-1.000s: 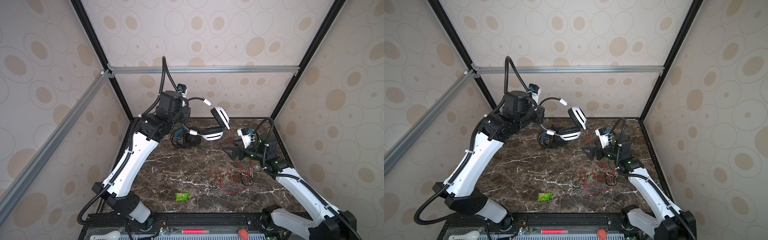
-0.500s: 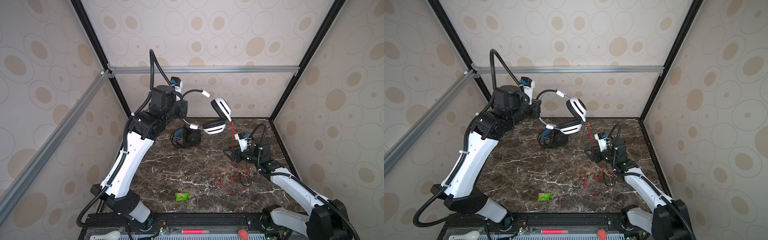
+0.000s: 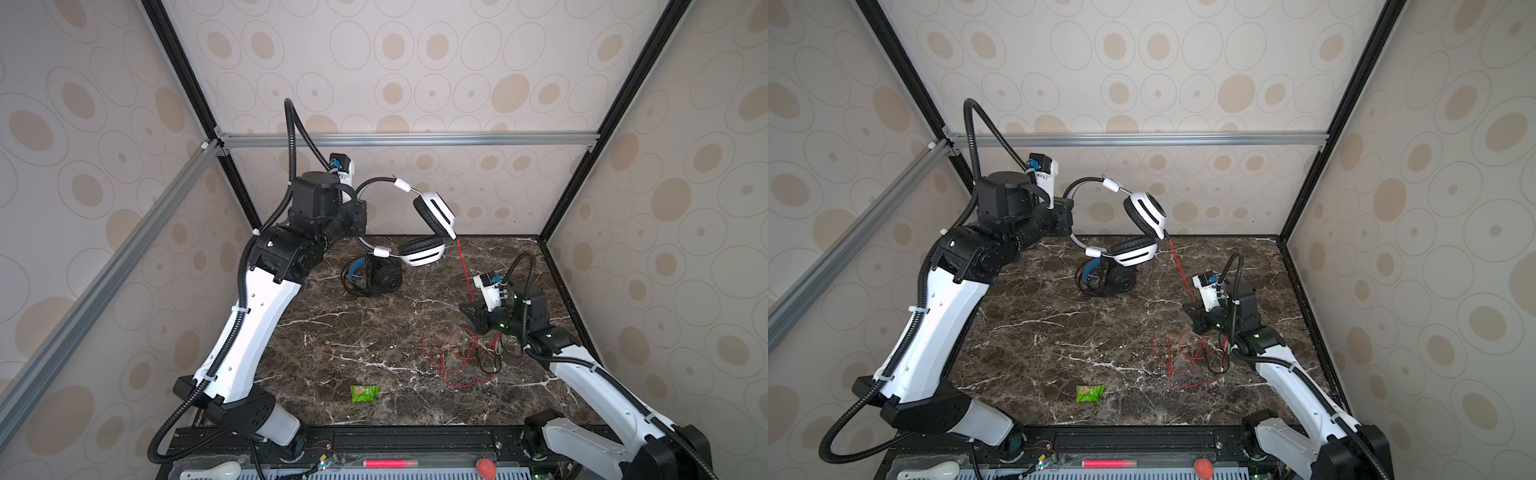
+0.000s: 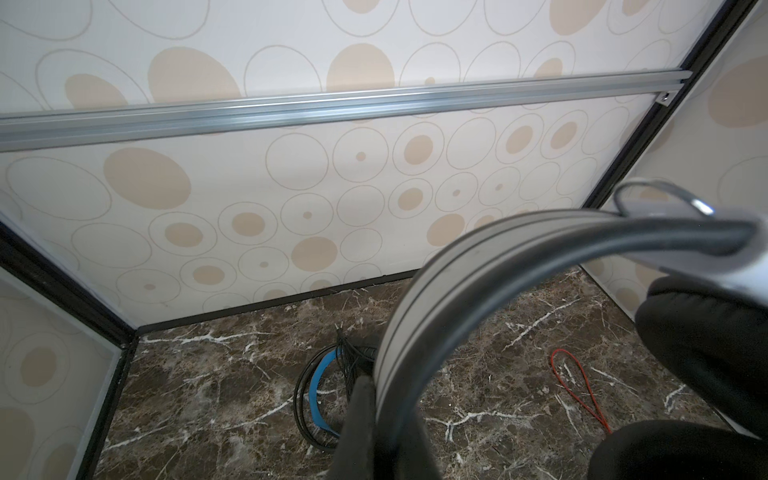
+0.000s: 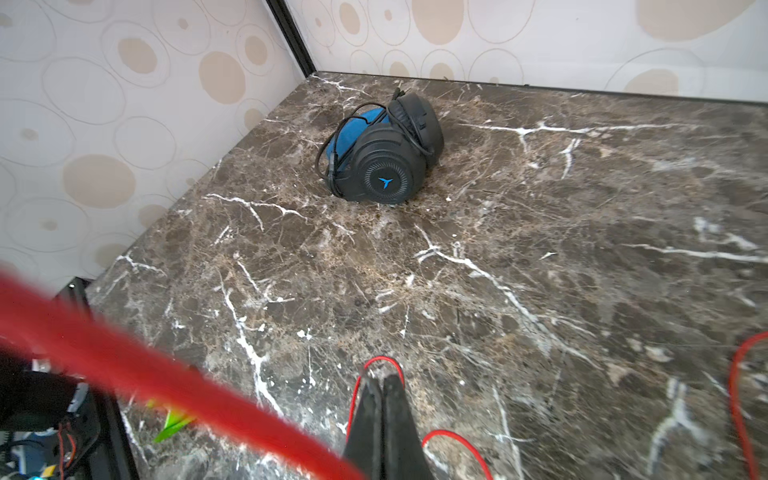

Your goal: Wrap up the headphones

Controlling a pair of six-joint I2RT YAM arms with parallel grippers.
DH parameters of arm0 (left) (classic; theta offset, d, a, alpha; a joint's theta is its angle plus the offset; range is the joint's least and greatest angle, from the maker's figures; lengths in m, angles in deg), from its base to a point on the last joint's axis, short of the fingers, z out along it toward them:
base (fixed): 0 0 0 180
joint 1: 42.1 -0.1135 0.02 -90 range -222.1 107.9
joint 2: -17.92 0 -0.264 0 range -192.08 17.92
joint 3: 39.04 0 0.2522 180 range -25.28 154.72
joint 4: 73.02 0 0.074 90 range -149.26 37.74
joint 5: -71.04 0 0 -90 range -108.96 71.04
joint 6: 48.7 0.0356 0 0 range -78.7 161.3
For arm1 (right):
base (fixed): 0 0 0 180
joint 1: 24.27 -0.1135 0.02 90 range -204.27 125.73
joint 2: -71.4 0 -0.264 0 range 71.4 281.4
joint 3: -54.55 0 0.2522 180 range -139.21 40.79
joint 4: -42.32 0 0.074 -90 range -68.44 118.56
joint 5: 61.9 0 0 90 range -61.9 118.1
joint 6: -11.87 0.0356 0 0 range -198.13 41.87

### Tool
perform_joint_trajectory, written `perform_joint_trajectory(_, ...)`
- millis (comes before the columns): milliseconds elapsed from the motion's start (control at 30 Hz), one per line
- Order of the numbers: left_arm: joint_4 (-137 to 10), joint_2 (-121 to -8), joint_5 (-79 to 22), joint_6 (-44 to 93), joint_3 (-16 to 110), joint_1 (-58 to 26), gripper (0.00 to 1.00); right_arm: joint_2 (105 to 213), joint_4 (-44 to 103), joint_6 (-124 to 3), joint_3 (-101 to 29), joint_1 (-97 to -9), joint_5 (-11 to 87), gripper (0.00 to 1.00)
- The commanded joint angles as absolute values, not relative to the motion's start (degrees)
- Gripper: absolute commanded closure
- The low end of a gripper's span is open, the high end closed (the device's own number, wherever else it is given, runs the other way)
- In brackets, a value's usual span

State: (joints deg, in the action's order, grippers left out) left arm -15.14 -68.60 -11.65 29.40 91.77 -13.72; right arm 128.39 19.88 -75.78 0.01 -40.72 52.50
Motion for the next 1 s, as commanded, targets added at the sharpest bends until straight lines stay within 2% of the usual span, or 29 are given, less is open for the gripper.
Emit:
perform_joint_trajectory(0, -21.93, -65.64, -10.92, 27.21, 89.42, -14.35, 1.0, 124.53, 7.16, -85.88, -5.99, -41.78, 43.33, 1.0)
perform_joint_trajectory(167, -23.56, -64.27, -10.89, 28.31, 83.09, -14.36, 1.0, 126.33, -8.43, -102.34, -19.61, -49.64, 27.69, 1.0)
perform_joint_trajectory(333, -25.49, -63.18, -11.8, 29.26, 77.87, -14.38, 1.0, 128.99, -13.39, -109.11, -30.78, -56.21, 22.68, 1.0)
perform_joint_trajectory(567, -27.56, -61.49, -15.38, 31.29, 71.25, -14.24, 1.0, 135.95, -17.0, -112.81, -43.1, -66.47, 14.31, 1.0)
perform_joint_trajectory(733, -28.45, -59.14, -18.89, 33.43, 65.3, -14.19, 1.0, 142.54, -19.55, -113.04, -52.25, -67.26, 11.77, 1.0)
perform_joint_trajectory(967, -30.97, -57.84, -31.08, 34.76, 60.92, -12.69, 1.0, 152.3, -21.94, -111.78, -62.37, -67.33, 7.84, 1.0)
